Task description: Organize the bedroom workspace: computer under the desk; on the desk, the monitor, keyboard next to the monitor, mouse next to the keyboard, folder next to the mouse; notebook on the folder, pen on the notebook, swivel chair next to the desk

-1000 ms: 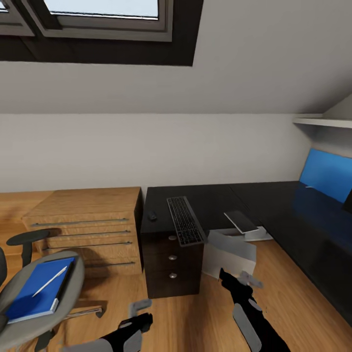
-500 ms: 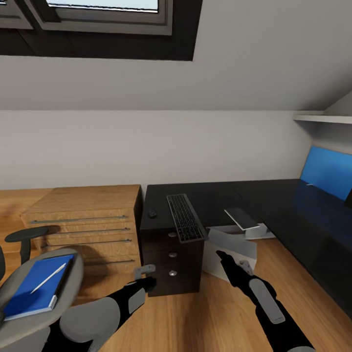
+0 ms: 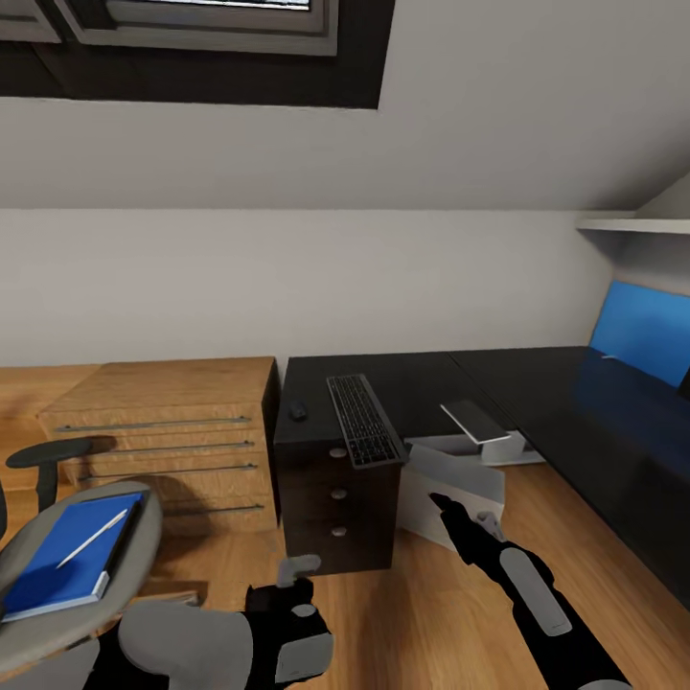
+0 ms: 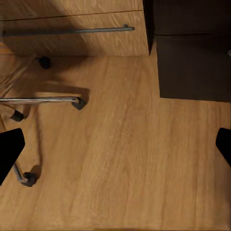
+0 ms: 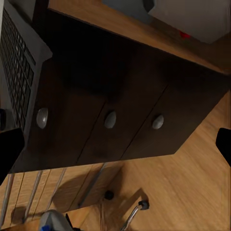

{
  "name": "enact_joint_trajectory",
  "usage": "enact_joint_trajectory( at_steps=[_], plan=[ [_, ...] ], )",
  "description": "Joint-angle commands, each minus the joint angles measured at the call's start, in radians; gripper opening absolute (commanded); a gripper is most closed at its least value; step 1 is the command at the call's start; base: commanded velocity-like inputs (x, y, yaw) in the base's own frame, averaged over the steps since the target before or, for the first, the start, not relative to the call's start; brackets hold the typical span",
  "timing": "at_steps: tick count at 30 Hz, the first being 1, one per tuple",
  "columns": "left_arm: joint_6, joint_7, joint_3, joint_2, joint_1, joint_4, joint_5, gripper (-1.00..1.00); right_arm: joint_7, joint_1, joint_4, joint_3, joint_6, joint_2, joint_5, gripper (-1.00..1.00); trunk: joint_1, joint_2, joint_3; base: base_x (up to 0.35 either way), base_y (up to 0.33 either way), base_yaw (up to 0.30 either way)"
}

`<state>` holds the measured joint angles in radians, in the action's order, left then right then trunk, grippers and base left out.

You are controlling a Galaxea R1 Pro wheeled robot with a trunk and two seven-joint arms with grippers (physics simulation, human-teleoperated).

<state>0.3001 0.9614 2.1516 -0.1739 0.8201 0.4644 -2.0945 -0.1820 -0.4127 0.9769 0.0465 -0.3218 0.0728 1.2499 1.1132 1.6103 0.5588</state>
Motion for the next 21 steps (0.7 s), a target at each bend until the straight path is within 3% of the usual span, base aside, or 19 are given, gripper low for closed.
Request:
enact_joint_trajectory(
  at_steps=[1,6,8,10,11,12,14,15,16,17,18,19,21],
  plan=[
    [0.013,0.013,0.007,-0.001,0.002,0.017,0.001,1.0,-0.008,-0.001,0.002,0.003,0.0,0.002,0.01,1.0,0.004,0.008,0.004,0.0,0.0,0.0],
    [0.046,0.048,-0.06,-0.001,0.003,0.119,0.035,1.0,-0.009,-0.001,0.002,0.004,-0.014,0.007,0.011,1.0,0.023,0.043,0.02,0.0,0.0,0.0],
    [0.046,0.05,-0.083,0.018,0.007,0.192,0.051,1.0,-0.008,-0.001,0.002,0.003,-0.024,0.008,0.011,1.0,0.031,0.057,0.026,0.0,0.0,0.0],
    [0.043,0.054,-0.114,0.067,0.015,0.327,0.136,1.0,-0.008,-0.001,0.003,0.003,-0.034,0.008,0.011,1.0,0.038,0.071,0.033,0.0,0.0,0.0],
    [0.043,0.055,-0.127,0.079,0.016,0.35,0.158,1.0,-0.009,-0.001,0.003,0.003,-0.035,0.008,0.011,1.0,0.042,0.078,0.036,0.0,0.0,0.0],
    [0.042,0.055,-0.169,0.108,0.017,0.39,0.196,1.0,-0.009,-0.001,0.003,0.004,-0.036,0.008,0.011,1.0,0.046,0.085,0.039,0.0,0.0,0.0],
    [0.038,0.055,-0.227,0.141,0.018,0.427,0.226,1.0,-0.009,-0.001,0.002,0.004,-0.037,0.007,0.011,1.0,0.054,0.099,0.045,0.0,0.0,0.0],
    [0.024,0.055,-0.292,0.182,0.018,0.468,0.245,1.0,-0.009,-0.001,0.002,0.004,-0.038,0.007,0.011,1.0,0.058,0.106,0.048,0.0,0.0,0.0],
    [0.012,0.054,-0.323,0.204,0.018,0.49,0.253,1.0,-0.01,-0.001,0.002,0.004,-0.038,0.007,0.011,1.0,0.061,0.113,0.051,0.0,0.0,0.0],
    [-0.021,0.053,-0.377,0.252,0.019,0.533,0.264,1.0,-0.01,-0.001,0.003,0.004,-0.038,0.007,0.01,1.0,0.065,0.12,0.054,0.0,0.0,0.0],
    [-0.041,0.053,-0.4,0.276,0.019,0.553,0.268,1.0,-0.01,-0.001,0.003,0.004,-0.038,0.007,0.01,1.0,0.069,0.127,0.058,0.0,0.0,0.0],
    [-0.084,0.05,-0.44,0.322,0.019,0.583,0.274,1.0,-0.009,-0.001,0.003,0.004,-0.038,0.007,0.01,1.0,0.073,0.134,0.061,0.0,0.0,0.0],
    [-0.131,0.033,-0.492,0.376,0.019,0.609,0.28,1.0,-0.008,-0.001,0.003,0.006,-0.038,0.006,0.01,1.0,0.081,0.148,0.067,0.0,0.0,0.0]
  ],
)
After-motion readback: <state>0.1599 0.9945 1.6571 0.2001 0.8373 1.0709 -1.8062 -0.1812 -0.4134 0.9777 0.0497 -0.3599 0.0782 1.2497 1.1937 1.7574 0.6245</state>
